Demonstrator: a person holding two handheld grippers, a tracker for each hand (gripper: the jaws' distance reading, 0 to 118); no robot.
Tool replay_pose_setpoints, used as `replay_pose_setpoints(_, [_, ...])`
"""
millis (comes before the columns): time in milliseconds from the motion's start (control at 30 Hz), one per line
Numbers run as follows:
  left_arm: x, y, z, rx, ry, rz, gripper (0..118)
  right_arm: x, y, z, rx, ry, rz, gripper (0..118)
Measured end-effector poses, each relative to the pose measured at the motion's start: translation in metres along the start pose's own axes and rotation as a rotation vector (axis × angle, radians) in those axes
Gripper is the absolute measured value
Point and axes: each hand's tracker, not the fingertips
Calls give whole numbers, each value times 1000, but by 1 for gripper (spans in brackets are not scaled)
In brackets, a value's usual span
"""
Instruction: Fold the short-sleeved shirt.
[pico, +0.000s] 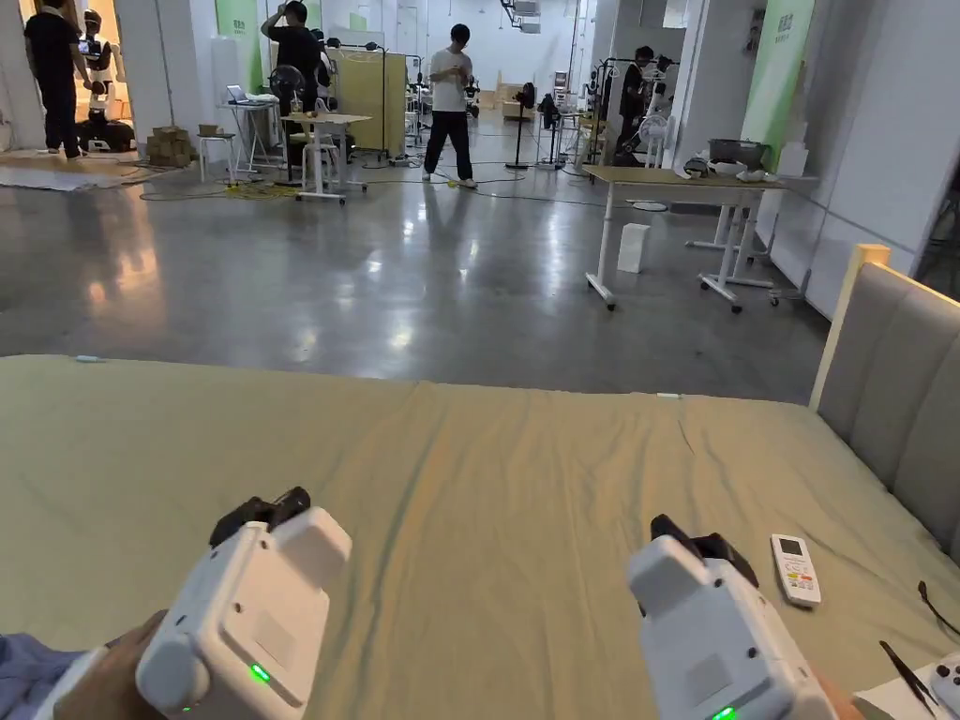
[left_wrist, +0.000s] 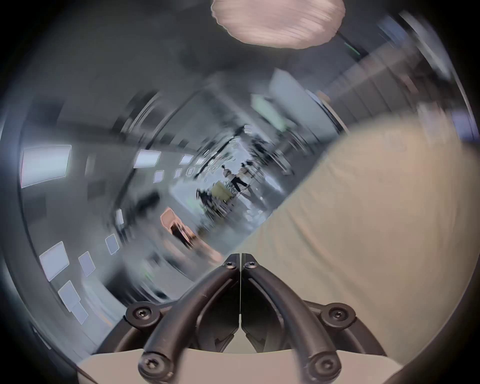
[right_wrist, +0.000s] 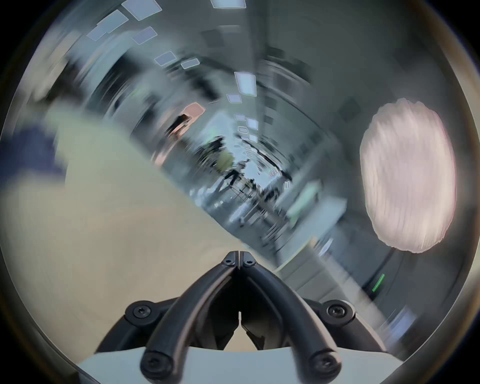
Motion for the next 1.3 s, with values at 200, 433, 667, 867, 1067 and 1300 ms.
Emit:
replay_pose_setpoints(200, [7,-17,-1,26,-20,-59,0,-12,-14,-2,37,27,254,0])
replay_pose_setpoints(433, [-31,-21,10,-17,-83,937,0,28,-22,-5,-68,-27,-582,0])
replay_pose_setpoints(667, [-32,-29,13,26,-60,1318,0,33,-32,5,-148,-96,-1146,0])
replay_pose_setpoints(867, [-38,-27,8,19,-68,1231,0,29,-17,8,-133,-88,-1078,0])
replay_pose_setpoints(1067, [-56,-43,15,-22,-183,1246,0,20,-7,3,-122,-51,-1036,0])
replay_pose_setpoints(1300, [-74,-108,32,-192,-199,1266,0,-5,12,-1,-113,25,-1031,0])
